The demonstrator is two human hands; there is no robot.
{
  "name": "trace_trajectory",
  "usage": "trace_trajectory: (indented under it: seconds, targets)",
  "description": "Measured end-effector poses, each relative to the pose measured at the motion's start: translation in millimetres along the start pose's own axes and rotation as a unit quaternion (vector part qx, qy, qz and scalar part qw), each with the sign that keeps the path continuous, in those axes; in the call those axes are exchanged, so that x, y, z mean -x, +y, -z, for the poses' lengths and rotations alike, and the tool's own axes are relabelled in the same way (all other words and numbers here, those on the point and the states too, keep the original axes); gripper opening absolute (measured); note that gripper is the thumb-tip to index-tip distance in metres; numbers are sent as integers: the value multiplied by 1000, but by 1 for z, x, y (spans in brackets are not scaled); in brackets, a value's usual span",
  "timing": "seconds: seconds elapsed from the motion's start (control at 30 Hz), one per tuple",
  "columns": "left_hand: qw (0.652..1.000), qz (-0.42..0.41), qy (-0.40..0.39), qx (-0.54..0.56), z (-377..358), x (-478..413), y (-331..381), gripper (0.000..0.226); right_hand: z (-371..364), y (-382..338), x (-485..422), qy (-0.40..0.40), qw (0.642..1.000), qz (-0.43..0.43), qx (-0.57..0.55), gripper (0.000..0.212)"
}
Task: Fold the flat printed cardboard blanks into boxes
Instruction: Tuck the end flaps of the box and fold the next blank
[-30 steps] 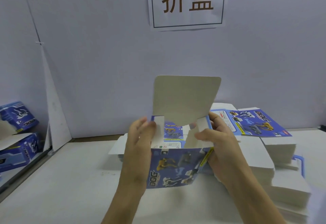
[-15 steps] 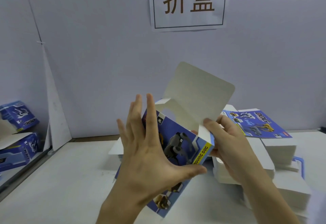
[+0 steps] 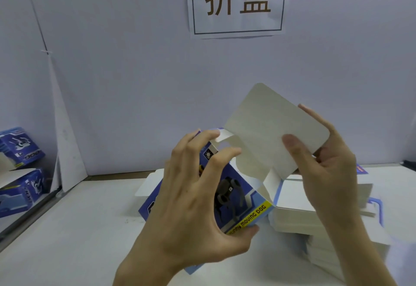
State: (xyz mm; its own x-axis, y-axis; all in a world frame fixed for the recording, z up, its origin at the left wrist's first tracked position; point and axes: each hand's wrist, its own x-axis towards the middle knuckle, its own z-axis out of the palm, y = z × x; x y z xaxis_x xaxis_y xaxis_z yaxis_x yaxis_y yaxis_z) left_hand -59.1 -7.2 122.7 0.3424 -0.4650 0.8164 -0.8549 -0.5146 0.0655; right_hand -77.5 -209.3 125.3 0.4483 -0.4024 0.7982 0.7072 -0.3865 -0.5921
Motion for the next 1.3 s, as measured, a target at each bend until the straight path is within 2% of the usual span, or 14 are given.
trace_trajectory:
  seconds: [0.07, 0.33, 0.43, 0.5, 0.6, 0.67, 0.8, 0.87, 0.93, 0.97, 1.03, 1.1, 1.13, 1.3]
  targets:
    - [1000, -2, -3, 6, -1, 0, 1, 84, 2, 2, 0, -10, 999, 19, 26, 47]
    - [1000, -9, 11, 17, -1, 1, 0, 78, 5, 4, -1, -22, 996, 72, 55, 46]
    - [1000, -11, 9, 13, -5, 0, 1, 78, 9, 0, -2, -37, 996, 76, 35, 32]
    - [1000, -15, 9, 14, -8, 0, 2, 77, 10, -6, -4, -72, 994, 7, -81, 19]
    - [1000, -21, 20, 6, -8, 0, 2, 74, 9, -11, -6, -39, 967, -118, -222, 31]
    - [999, -35, 30, -26, -7, 1, 1, 71, 9, -11, -7, -32, 951, -184, -247, 32]
    - [996, -64, 27, -64, -6, 1, 0, 65, 12, -14, -8, -167, 926, -244, -236, 27]
    - [996, -65, 28, -58, -6, 0, 0, 64, 13, -16, -6, -185, 920, -245, -245, 19]
    - [995, -67, 30, -61, -6, 1, -1, 63, 10, -19, -4, -203, 922, -226, -240, 32]
    - [995, -68, 29, -64, -7, 1, -1, 63, 8, -18, -3, -220, 927, -210, -218, 34]
    - [995, -67, 26, -72, -8, 2, -3, 65, 3, -18, -2, -230, 951, -162, -131, 23]
    - [995, -64, 27, -70, -10, 2, -3, 66, 1, -16, -2, -194, 973, -117, -50, 20]
    - [995, -63, 30, -66, -11, 2, -3, 65, 1, -16, -2, -183, 976, -110, -48, 23]
    - [996, -50, 46, -65, -15, 1, -4, 69, 7, -19, -3, -276, 950, -113, -86, 26]
